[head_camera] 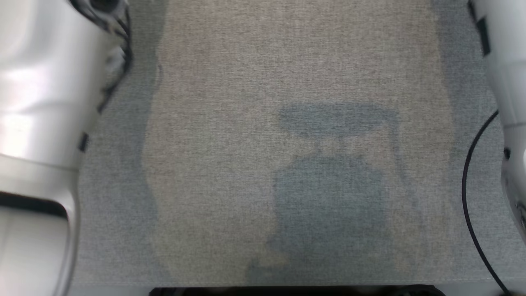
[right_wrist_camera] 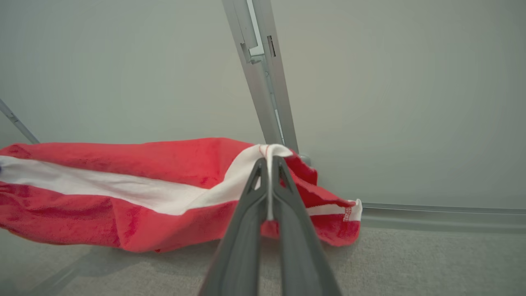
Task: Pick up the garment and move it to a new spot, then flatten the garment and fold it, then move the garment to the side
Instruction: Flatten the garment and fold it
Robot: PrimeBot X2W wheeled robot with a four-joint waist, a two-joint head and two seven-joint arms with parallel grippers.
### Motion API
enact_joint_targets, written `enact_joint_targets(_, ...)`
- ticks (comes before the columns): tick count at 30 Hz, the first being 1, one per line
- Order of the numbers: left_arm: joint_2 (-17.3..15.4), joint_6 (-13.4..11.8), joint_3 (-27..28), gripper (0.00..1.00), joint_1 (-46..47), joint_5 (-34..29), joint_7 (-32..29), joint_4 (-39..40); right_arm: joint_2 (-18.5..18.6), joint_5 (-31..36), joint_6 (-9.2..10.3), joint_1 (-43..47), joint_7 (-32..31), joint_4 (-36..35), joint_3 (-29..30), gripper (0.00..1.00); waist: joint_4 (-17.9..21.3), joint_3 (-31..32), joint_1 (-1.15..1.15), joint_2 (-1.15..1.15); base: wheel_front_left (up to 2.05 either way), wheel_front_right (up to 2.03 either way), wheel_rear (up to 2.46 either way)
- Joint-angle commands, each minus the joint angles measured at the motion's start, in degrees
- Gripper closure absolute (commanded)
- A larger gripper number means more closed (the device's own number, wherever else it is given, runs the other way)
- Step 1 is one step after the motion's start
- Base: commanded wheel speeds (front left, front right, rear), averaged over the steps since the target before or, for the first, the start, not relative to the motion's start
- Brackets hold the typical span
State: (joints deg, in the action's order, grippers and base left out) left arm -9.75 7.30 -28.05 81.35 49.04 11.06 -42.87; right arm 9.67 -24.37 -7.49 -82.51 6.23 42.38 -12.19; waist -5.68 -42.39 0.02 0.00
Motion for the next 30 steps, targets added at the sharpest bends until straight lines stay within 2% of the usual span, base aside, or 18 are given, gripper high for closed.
enact_joint_targets(1, 0.3, 0.2, -3.3, 1.0, -2.8, 1.3, 1.1, 1.2, 1.4, -2.3, 0.0, 2.5, 1.2, -0.1, -2.3, 1.0, 1.4, -1.4, -0.02, 0.0, 0.0, 0.0, 0.0)
enact_joint_targets(5, -2.8, 0.2, -12.5, 1.0, -10.8, 5.5, 3.2, 6.1, 5.7, -10.0, 0.01, 11.0, 2.7, -2.8, -9.1, 1.0, 1.4, -0.1, -0.02, 0.0, 0.0, 0.0, 0.0)
enact_joint_targets(9, -5.0, 0.2, -17.5, 1.0, -17.4, 10.0, 4.0, 10.7, 11.7, -17.1, 0.04, 19.7, 2.7, -6.9, -14.3, 1.0, 1.0, 2.2, -0.02, 0.0, 0.0, 0.0, 0.0)
enact_joint_targets(14, -6.4, 0.3, -17.2, 1.0, -21.4, 11.7, 4.1, 14.9, 16.6, -24.2, 0.05, 26.0, 3.0, -12.1, -18.2, 1.0, 0.5, 4.9, -0.02, 0.0, 0.0, 0.0, 0.0)
enact_joint_targets(19, -6.7, 0.3, -17.6, 1.0, -23.7, 11.5, 4.1, 16.5, 19.0, -26.6, 0.04, 27.2, 4.0, -13.7, -20.6, 1.0, 0.8, 6.1, -0.02, 0.0, 0.0, 0.0, 0.0)
enact_joint_targets(20, -6.8, 0.3, -17.8, 1.0, -23.9, 11.3, 4.1, 16.4, 19.2, -26.7, 0.04, 27.0, 4.1, -13.6, -21.0, 0.98, 0.8, 6.2, -0.02, 0.0, 0.0, 0.0, 0.0)
enact_joint_targets(23, -6.7, 0.3, -18.0, 1.0, -23.9, 11.1, 4.1, 15.9, 19.2, -26.8, 0.04, 25.8, 4.8, -13.2, -22.4, 0.71, 0.9, 6.3, -0.02, 0.0, 0.0, 0.0, 0.0)
enact_joint_targets(26, -6.5, 0.3, -18.1, 1.0, -24.0, 11.0, 4.1, 15.5, 19.2, -26.9, 0.04, 25.2, 5.3, -12.9, -23.3, 0.63, 1.0, 6.4, -0.02, 0.0, 0.0, 0.0, 0.0)
enact_joint_targets(30, -6.2, 0.3, -18.5, 1.0, -24.1, 10.9, 4.1, 14.9, 19.5, -26.9, 0.04, 24.8, 5.7, -12.6, -24.3, 0.58, 1.0, 6.6, -0.02, 0.0, 0.0, 0.0, 0.0)
